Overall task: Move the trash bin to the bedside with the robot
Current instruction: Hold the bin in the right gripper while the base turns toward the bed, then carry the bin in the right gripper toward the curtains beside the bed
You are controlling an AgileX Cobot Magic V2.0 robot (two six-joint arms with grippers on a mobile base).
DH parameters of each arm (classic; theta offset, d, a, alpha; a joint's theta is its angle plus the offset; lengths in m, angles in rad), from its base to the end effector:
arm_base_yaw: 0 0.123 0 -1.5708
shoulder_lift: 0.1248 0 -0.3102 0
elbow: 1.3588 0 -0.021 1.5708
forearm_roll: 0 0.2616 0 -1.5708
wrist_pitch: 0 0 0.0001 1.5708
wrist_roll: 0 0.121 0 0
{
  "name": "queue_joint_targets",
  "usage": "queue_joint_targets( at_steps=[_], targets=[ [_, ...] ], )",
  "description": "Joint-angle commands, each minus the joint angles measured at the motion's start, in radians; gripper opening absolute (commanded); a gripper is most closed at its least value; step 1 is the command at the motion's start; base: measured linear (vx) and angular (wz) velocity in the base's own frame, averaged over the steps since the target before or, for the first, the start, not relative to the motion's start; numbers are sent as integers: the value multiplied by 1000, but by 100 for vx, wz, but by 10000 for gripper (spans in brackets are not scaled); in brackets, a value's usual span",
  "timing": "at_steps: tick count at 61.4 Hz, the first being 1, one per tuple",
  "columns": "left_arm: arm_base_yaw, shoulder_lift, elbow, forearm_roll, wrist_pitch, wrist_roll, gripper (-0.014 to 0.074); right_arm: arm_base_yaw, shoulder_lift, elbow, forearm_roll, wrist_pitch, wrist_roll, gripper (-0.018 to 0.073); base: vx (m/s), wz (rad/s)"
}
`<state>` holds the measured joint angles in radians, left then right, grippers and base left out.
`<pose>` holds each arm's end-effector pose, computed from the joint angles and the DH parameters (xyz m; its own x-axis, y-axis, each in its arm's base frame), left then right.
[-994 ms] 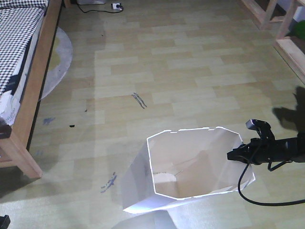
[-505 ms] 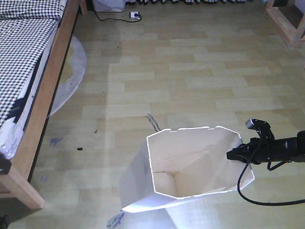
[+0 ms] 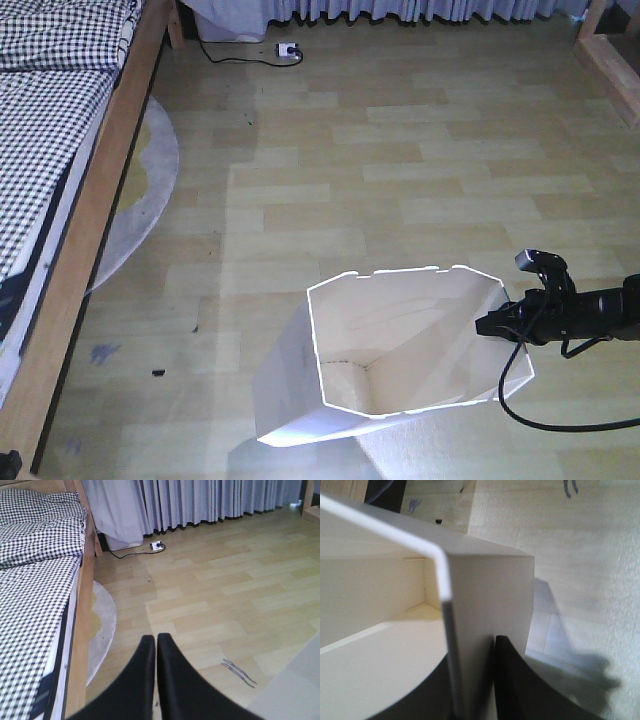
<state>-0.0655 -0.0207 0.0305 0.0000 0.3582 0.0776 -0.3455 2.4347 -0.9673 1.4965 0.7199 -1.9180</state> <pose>0.0668 -0.0044 0.1628 -0.2706 0.0954 -0.9579 0.0867 0.9934 0.0745 0.3475 -0.0405 -0.0497 -0.9189 -0.0146 -0.3943 -0.2423 0.8097 0.5345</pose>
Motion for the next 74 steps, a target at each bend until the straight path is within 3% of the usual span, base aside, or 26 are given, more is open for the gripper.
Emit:
queue_joint_targets(
  at_steps=[1, 74],
  targets=[
    [3, -15, 18, 0, -70, -5, -7, -4, -73, -8, 51, 268, 29, -3, 43, 0],
    [3, -15, 18, 0, -70, -5, -7, -4, -73, -8, 51, 268, 29, -3, 44, 1]
  ],
)
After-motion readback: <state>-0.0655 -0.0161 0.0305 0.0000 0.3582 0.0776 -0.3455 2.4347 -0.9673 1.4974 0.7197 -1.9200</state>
